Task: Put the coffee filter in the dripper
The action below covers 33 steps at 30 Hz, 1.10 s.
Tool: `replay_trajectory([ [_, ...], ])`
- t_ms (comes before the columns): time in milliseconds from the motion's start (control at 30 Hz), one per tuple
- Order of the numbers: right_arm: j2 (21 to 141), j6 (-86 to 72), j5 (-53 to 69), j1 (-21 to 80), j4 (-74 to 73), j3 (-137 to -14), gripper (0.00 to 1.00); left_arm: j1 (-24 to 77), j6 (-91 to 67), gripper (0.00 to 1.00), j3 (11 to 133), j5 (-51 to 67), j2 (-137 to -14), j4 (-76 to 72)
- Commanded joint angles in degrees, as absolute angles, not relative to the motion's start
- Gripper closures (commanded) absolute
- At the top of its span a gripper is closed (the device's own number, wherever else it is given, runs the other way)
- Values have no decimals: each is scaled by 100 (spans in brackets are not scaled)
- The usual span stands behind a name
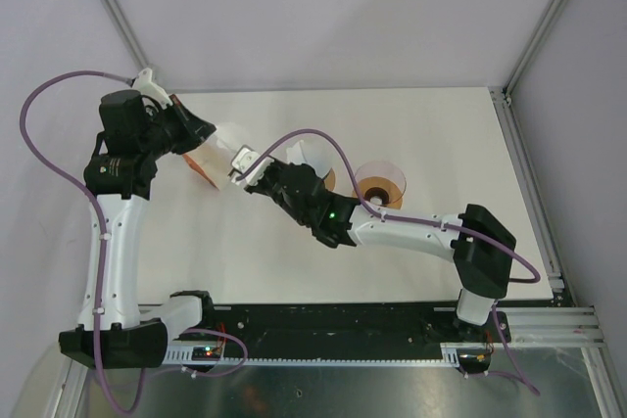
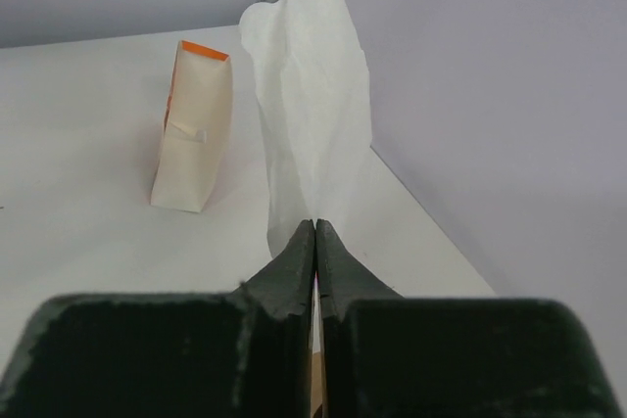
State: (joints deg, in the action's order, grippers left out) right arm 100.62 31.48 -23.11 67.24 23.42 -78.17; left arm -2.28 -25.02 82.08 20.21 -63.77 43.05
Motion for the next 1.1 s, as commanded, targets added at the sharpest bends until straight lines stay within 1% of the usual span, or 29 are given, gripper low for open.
replay_trajectory([
  [0,9986,2840,-2399,6682,2354,-8144,99,-226,-2491,100,8269,2192,-6356,4290],
  [133,9845,2352,-2315,6582,2051,-8274,100,-220,-2359,99,8320,2231,-6394,4284],
  [200,9754,2108,-2205,6517,1914,-8302,100,-226,-2279,90,8362,2223,-6428,4283],
  [267,9659,1861,-2015,6424,1808,-8311,100,-217,-2185,74,8399,2283,-6467,4281],
  [300,9615,1726,-1904,6363,1757,-8309,100,-218,-2143,64,8423,2341,-6490,4281],
  [367,9523,1513,-1748,6260,1692,-8284,100,-217,-2076,50,8469,2424,-6540,4283],
  [400,9477,1442,-1696,6224,1672,-8273,100,-214,-2040,46,8510,2456,-6570,4286],
  [567,9226,1116,-1510,6066,1598,-8199,100,-215,-1825,32,8848,2462,-6646,4282],
  [633,9078,971,-1415,5992,1588,-8158,100,-219,-1709,28,9054,2483,-6678,4285],
  [867,8422,686,-1242,5710,1274,-8075,100,-210,-1594,18,9693,2755,-6837,4274],
  [1033,7881,706,-1426,5551,865,-7933,100,-98,-1567,17,10104,3000,-7122,4274],
  [1067,7764,696,-1495,5527,793,-7882,100,70,-1544,17,10172,3012,-7169,4273],
])
